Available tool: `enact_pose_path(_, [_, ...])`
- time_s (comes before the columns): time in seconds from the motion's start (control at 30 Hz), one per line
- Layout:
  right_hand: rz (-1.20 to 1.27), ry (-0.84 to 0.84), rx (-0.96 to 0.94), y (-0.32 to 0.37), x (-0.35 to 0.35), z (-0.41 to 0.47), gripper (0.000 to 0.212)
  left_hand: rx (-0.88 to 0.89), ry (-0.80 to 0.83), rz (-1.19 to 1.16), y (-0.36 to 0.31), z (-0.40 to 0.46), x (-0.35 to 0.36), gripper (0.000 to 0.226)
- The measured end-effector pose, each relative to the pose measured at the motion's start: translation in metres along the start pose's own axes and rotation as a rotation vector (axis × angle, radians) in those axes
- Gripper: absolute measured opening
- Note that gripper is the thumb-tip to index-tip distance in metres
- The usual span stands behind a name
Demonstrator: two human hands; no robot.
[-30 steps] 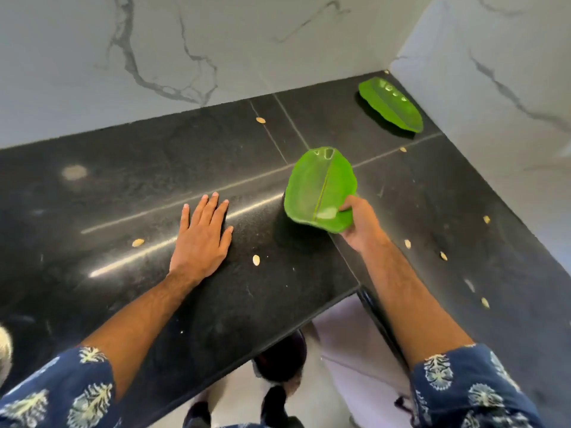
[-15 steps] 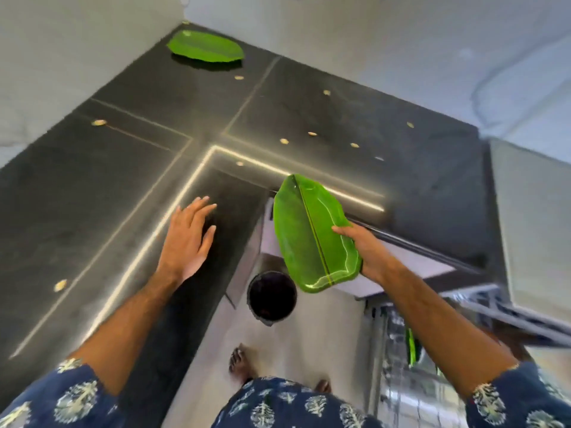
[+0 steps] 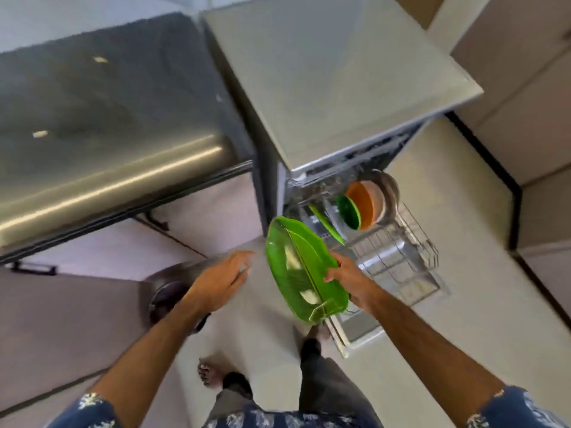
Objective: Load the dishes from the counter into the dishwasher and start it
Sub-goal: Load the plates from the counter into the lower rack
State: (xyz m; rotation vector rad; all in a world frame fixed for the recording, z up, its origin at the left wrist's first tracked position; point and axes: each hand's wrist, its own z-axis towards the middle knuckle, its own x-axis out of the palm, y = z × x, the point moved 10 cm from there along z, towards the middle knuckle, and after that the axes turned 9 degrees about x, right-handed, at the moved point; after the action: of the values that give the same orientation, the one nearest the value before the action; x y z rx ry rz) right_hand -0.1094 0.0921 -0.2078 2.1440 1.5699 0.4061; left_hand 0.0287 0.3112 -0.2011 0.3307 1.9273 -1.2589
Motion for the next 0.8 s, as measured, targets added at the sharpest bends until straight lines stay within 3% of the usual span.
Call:
enact_pose_path(0.1, [-0.021,-0.092,-0.014,-0.021,-0.067,0.026,0.066,-0.078,0.095,-0.101,-0.009,0.060,0.053,0.035])
enact_pose_path(0.2, [-0.112,-0.165,-0.077,-0.033,-0.107,0.058,0.048,-0.212,0.106,-0.289,-0.013,0.112,0.093,0.029])
enact_pose_path(0.27, [-0.196,-0.195,-0.078,-0.048,-0.122,0.089,0.037,-0.316,0.117,-0.434,-0.010,0.147,0.127,0.038])
enact_pose_path(0.4, [-0.313,-0.294,-0.138,-0.072,-0.125,0.149,0.053,-0.535,0.100,-0.762,0.006,0.206,0.191,0.047])
enact_pose_path(0.53, [-0.588,-0.390,-0.244,-0.070,-0.098,0.204,0.069,-0.714,-0.048,-1.027,0.033,0.252,0.238,0.052])
enact_pose_path(0.63, [-0.669,-0.417,-0.323,-0.065,-0.085,0.241,0.075,-0.718,-0.178,-0.976,0.058,0.280,0.252,0.028])
enact_pose_path(0.8, [-0.739,-0.448,-0.429,-0.071,-0.081,0.288,0.074,-0.758,-0.314,-0.875,0.117,0.312,0.247,0.046])
